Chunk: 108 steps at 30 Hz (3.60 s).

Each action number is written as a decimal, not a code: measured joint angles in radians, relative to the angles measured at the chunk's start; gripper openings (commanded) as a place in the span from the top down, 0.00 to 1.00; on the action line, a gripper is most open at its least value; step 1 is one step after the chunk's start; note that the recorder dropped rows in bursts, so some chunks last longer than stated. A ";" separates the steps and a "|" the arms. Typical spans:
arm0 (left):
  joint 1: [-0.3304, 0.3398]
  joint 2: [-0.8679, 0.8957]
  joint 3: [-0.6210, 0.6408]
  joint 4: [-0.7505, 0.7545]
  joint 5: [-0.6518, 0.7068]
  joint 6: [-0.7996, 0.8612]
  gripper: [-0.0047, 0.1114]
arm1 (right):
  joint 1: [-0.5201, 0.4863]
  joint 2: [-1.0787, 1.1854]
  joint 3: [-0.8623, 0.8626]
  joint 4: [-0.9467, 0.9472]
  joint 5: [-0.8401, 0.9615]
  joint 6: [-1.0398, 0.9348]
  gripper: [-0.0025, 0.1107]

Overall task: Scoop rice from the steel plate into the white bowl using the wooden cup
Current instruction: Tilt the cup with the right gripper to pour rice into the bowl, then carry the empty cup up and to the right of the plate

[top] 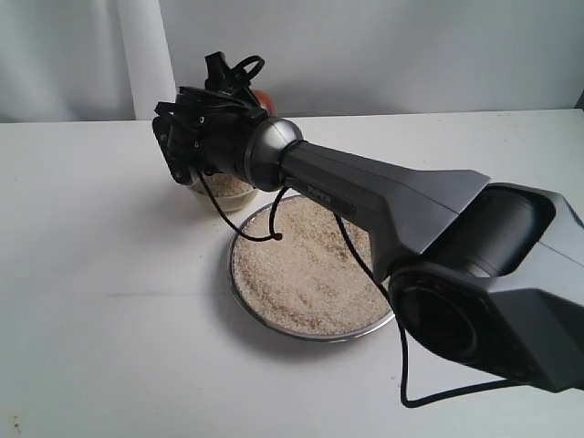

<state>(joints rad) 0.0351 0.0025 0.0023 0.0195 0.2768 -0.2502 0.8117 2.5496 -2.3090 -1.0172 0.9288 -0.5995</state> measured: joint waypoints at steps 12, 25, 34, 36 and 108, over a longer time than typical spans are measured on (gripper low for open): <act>0.000 0.000 0.000 0.000 0.000 0.000 0.96 | 0.000 0.000 0.000 -0.100 -0.063 -0.067 0.98; 0.000 0.000 0.000 0.000 0.000 0.000 0.96 | -0.040 0.000 0.000 -0.149 -0.101 -0.094 0.98; 0.000 0.000 0.000 0.000 0.000 0.000 0.96 | -0.043 0.000 0.000 -0.149 -0.101 -0.100 0.98; 0.000 0.000 0.000 0.000 0.000 0.000 0.96 | -0.043 0.000 0.000 -0.149 -0.101 -0.107 0.98; 0.000 0.000 0.000 0.000 -0.002 0.000 0.96 | -0.083 -0.853 0.269 0.852 0.285 0.142 0.98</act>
<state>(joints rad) 0.0351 0.0025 0.0023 0.0195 0.2750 -0.2502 0.7292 1.6964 -2.0397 -0.1656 1.2134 -0.4577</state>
